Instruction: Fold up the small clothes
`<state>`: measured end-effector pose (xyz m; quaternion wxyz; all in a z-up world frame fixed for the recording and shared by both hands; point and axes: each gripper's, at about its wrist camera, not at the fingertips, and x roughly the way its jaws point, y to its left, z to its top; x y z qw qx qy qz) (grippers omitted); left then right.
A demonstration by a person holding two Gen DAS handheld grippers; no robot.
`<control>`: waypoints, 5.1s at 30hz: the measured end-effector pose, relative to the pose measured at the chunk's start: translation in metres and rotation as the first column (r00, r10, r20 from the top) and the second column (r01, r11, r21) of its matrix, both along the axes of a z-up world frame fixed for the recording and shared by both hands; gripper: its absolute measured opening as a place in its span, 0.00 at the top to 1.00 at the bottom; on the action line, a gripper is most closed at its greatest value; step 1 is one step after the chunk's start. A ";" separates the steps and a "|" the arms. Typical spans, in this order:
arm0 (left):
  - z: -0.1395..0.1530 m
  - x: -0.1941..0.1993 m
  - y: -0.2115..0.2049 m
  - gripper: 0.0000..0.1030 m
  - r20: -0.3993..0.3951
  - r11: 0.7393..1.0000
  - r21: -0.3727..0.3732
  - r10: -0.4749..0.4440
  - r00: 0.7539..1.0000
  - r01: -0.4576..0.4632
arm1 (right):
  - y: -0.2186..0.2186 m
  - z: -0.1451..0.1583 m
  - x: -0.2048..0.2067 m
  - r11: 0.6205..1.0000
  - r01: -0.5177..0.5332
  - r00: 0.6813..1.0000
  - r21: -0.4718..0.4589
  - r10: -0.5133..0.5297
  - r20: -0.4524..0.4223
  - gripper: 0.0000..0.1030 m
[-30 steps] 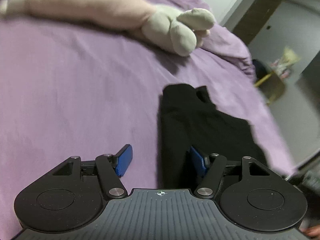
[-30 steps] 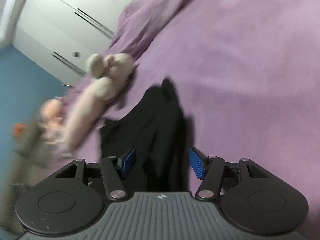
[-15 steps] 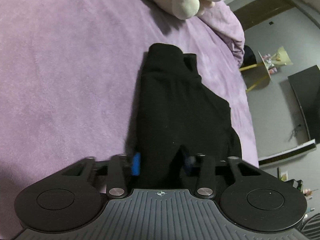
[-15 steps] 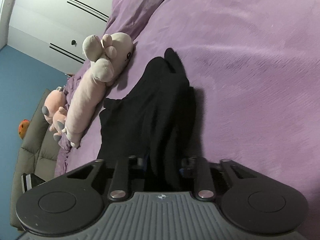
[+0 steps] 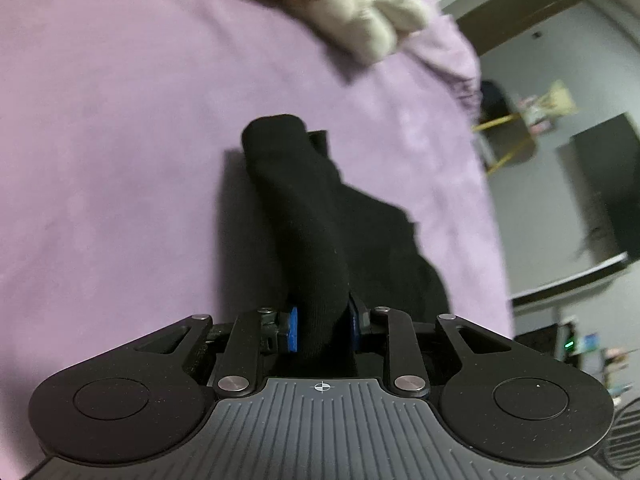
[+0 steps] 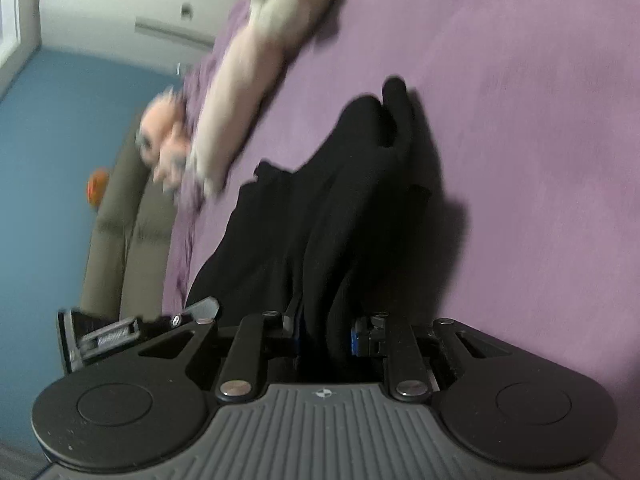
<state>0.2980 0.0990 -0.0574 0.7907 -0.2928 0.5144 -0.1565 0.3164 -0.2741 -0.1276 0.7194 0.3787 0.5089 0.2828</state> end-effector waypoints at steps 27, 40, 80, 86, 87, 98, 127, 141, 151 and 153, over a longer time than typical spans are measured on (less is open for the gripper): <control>-0.059 0.056 -0.055 0.00 0.307 0.836 0.475 0.134 0.942 -0.273 | 0.120 0.010 0.028 0.642 0.407 0.841 -0.650 0.015 0.541 0.70; -0.033 -0.066 -0.025 0.07 0.240 0.891 0.403 0.115 0.964 -0.207 | 0.111 0.042 -0.128 0.660 0.296 0.862 -0.690 0.128 0.491 0.62; 0.015 -0.172 -0.044 0.08 0.096 0.773 0.621 0.092 0.991 -0.132 | 0.104 0.073 -0.185 0.665 0.148 0.980 -0.732 0.002 0.199 0.14; 0.035 -0.173 -0.042 0.06 0.141 0.732 0.661 0.094 0.986 -0.164 | 0.121 0.090 -0.177 0.608 0.153 0.982 -0.779 -0.007 0.187 0.07; 0.036 -0.171 -0.043 0.06 0.136 0.725 0.671 0.088 0.987 -0.157 | 0.123 0.091 -0.176 0.596 0.153 0.983 -0.788 -0.008 0.185 0.06; 0.034 -0.168 -0.052 0.06 0.094 0.726 0.681 0.042 0.995 -0.095 | 0.130 0.096 -0.172 0.580 0.140 0.987 -0.803 -0.015 0.160 0.05; 0.032 -0.164 -0.063 0.06 0.069 0.722 0.690 0.014 0.998 -0.057 | 0.123 0.103 -0.170 0.569 0.175 0.982 -0.804 -0.045 0.182 0.05; 0.032 -0.164 -0.064 0.06 0.063 0.720 0.692 0.013 0.998 -0.053 | 0.123 0.105 -0.171 0.571 0.184 0.980 -0.800 -0.047 0.192 0.05; 0.031 -0.163 -0.063 0.06 0.059 0.720 0.692 0.013 0.998 -0.051 | 0.121 0.106 -0.171 0.569 0.186 0.980 -0.801 -0.047 0.194 0.05; 0.031 -0.163 -0.064 0.06 0.060 0.720 0.692 0.015 0.998 -0.052 | 0.121 0.106 -0.170 0.570 0.188 0.979 -0.800 -0.047 0.196 0.05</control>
